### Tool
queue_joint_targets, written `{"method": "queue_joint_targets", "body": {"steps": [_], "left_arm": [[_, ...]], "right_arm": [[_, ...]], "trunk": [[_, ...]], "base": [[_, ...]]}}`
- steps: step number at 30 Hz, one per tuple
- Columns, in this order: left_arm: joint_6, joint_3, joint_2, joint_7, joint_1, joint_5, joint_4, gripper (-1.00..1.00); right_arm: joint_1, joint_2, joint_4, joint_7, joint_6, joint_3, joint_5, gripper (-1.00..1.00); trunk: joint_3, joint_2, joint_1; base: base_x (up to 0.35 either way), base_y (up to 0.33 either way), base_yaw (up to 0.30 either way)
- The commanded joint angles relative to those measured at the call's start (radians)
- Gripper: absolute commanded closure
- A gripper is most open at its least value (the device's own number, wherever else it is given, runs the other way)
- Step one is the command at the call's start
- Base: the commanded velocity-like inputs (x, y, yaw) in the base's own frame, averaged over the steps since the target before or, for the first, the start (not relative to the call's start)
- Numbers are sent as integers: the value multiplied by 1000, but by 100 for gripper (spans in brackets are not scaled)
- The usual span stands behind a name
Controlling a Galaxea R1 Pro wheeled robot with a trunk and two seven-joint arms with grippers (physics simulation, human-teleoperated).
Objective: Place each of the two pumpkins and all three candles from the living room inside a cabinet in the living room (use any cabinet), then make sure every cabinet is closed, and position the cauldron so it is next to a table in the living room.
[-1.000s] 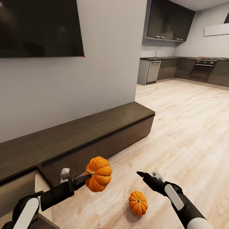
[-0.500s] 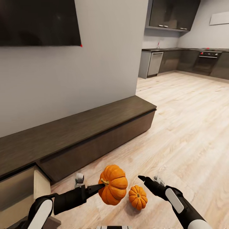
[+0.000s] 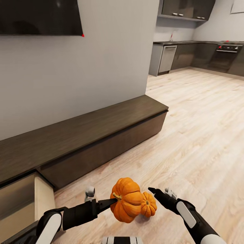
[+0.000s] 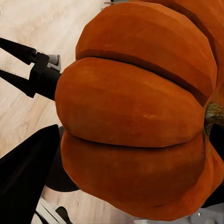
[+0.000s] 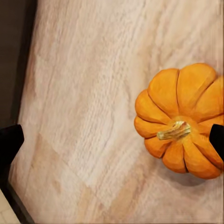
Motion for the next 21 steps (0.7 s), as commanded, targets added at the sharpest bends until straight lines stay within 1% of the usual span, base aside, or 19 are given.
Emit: {"method": "queue_joint_targets", "body": {"steps": [1, 4, 5, 9, 13, 14, 17, 18, 21], "left_arm": [[5, 0, 0, -1, -1, 3, 0, 100], [5, -1, 1, -10, -1, 3, 0, 100], [5, -1, 1, -25, -1, 3, 0, 100], [5, 0, 3, -50, -1, 3, 0, 100], [0, -1, -1, -52, -2, 2, 2, 100], [-1, -2, -9, -50, -6, 1, 4, 100], [-3, -10, -58, -44, -24, -13, 4, 100], [-4, -11, -70, -33, -34, -17, 6, 100], [-4, -13, -97, 42, -59, -17, 7, 100]], "right_arm": [[0, -1, 3, 0, -1, 3, 4, -100], [-1, -1, 12, 0, -4, 2, 19, -100], [-1, -1, 14, 1, -5, 2, 23, -100], [-1, -2, 16, 1, -5, 2, 26, -100], [0, -2, 16, 1, -5, 2, 27, -100], [0, -2, 16, 1, -5, 2, 27, -100], [-1, -2, 16, 1, -5, 3, 28, -100], [-1, -2, 16, 2, -5, 3, 28, -100], [-1, -4, 16, 1, -5, 3, 28, -100]], "trunk": [[-5, -1, 0], [-16, -1, 2], [-20, -2, 2], [-36, -2, 4], [-51, -3, 6], [-55, -4, 6], [-67, -4, 7], [-70, -5, 8], [-82, -5, 9]], "base": [[0, 0, 0], [0, 0, 0], [0, 0, 0], [0, 0, 0], [0, 0, 0], [0, 0, 0], [0, 0, 0], [0, 0, 0], [0, 0, 0]]}}
